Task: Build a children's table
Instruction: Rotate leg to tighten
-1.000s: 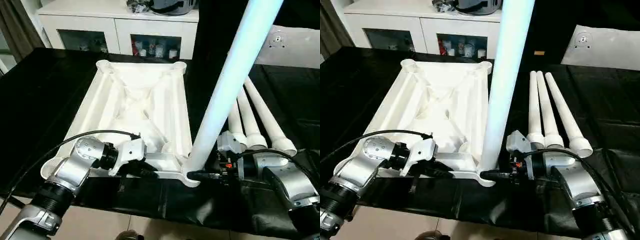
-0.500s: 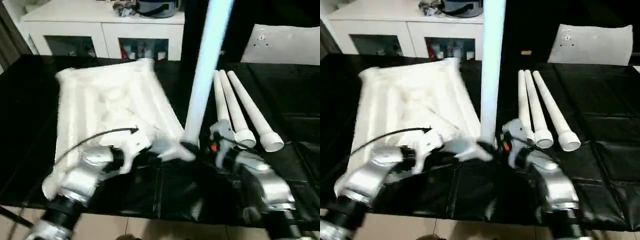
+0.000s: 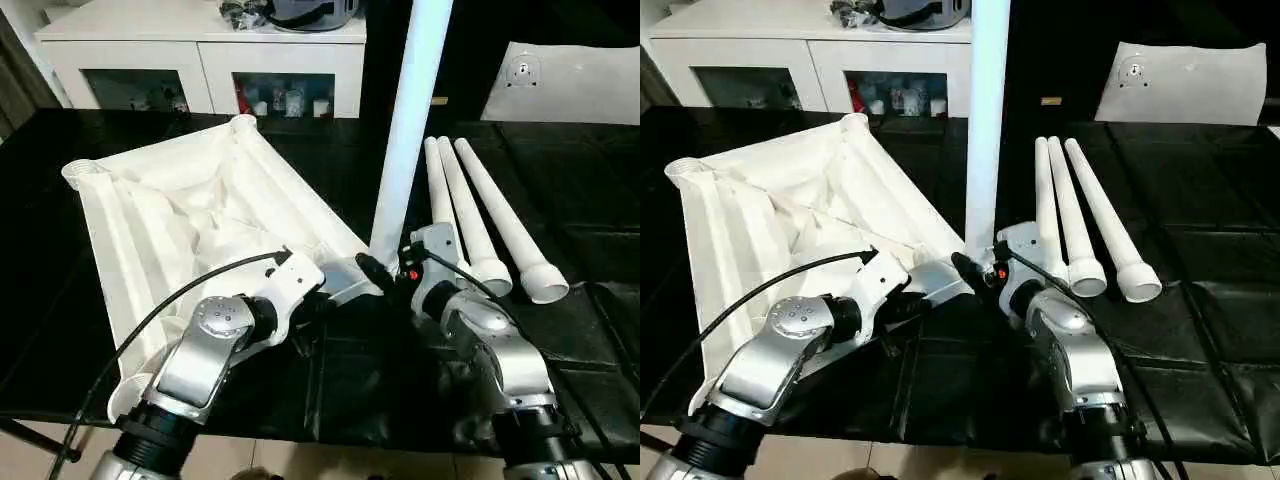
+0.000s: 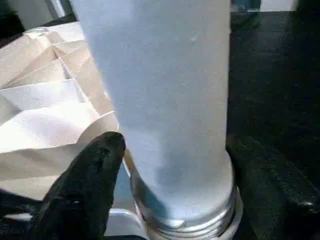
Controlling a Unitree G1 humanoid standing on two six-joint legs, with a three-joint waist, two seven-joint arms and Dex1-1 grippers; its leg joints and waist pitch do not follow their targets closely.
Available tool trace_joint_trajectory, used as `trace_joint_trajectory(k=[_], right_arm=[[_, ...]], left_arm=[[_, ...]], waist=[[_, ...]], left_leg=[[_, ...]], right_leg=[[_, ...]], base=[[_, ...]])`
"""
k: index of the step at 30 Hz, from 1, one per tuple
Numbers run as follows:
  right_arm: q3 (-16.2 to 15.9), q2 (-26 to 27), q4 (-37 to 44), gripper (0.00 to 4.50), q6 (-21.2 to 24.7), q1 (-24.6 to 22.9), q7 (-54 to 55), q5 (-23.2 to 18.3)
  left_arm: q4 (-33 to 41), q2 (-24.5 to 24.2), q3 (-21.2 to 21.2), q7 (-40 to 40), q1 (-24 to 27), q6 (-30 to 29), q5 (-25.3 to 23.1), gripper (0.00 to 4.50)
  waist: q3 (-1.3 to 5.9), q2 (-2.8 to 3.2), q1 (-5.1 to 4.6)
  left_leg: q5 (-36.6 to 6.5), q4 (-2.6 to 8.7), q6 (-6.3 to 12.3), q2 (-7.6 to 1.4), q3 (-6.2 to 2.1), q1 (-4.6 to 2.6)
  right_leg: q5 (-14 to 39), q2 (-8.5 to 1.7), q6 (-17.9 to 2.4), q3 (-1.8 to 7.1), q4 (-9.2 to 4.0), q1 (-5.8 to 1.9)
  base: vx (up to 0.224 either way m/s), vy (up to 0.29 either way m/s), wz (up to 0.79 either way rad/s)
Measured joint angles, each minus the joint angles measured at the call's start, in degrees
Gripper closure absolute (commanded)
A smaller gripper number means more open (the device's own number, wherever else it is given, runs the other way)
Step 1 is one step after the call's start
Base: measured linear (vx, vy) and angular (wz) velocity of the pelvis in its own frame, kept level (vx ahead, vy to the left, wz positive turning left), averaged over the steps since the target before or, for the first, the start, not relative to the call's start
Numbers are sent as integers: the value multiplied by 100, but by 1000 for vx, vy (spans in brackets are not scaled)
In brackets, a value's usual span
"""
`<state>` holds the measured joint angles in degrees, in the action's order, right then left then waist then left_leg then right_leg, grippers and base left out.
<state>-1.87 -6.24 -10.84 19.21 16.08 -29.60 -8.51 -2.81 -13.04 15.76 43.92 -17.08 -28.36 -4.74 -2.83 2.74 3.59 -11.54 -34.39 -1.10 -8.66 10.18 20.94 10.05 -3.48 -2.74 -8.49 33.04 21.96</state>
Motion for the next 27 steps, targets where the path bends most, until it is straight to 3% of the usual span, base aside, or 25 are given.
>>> trace_joint_trajectory(k=[7,10,15,22,27], right_arm=[[-177,-591,100,9,-119,-109,-928,-134],[-275,-992,124,9,-197,-115,-1555,-267],[-455,-1564,195,9,-411,-115,-2552,-342],[-741,-1947,225,9,-683,-114,-3405,-431],[-788,-2104,155,24,-784,-87,-3778,-445]], left_arm=[[-176,-434,32,562,-31,520,94,450],[-390,-712,42,976,-101,891,229,450],[-733,-1170,171,1686,-297,1477,358,450],[-1111,-1455,291,2524,-520,1933,502,450],[-1424,-1570,439,2844,-729,2298,505,450]], waist=[[-1,-1,4],[-2,-3,23],[-2,-8,184],[-2,-11,325],[0,-15,367]], left_leg=[[-5,-9,-11,-1,-2,1],[-5,-11,-11,-1,-2,3],[1,-15,1,-1,-4,6],[1,-17,2,-1,-4,6],[-4,-23,-6,-2,-4,4]], right_leg=[[-4,0,0,-2,2,0],[-5,0,0,-2,3,-1],[-5,0,1,-3,4,-2],[-5,-1,0,-4,6,-3],[-5,-1,0,-4,7,-8]], base=[[0,0,0],[0,0,0],[0,0,0],[0,0,0],[0,0,0]])
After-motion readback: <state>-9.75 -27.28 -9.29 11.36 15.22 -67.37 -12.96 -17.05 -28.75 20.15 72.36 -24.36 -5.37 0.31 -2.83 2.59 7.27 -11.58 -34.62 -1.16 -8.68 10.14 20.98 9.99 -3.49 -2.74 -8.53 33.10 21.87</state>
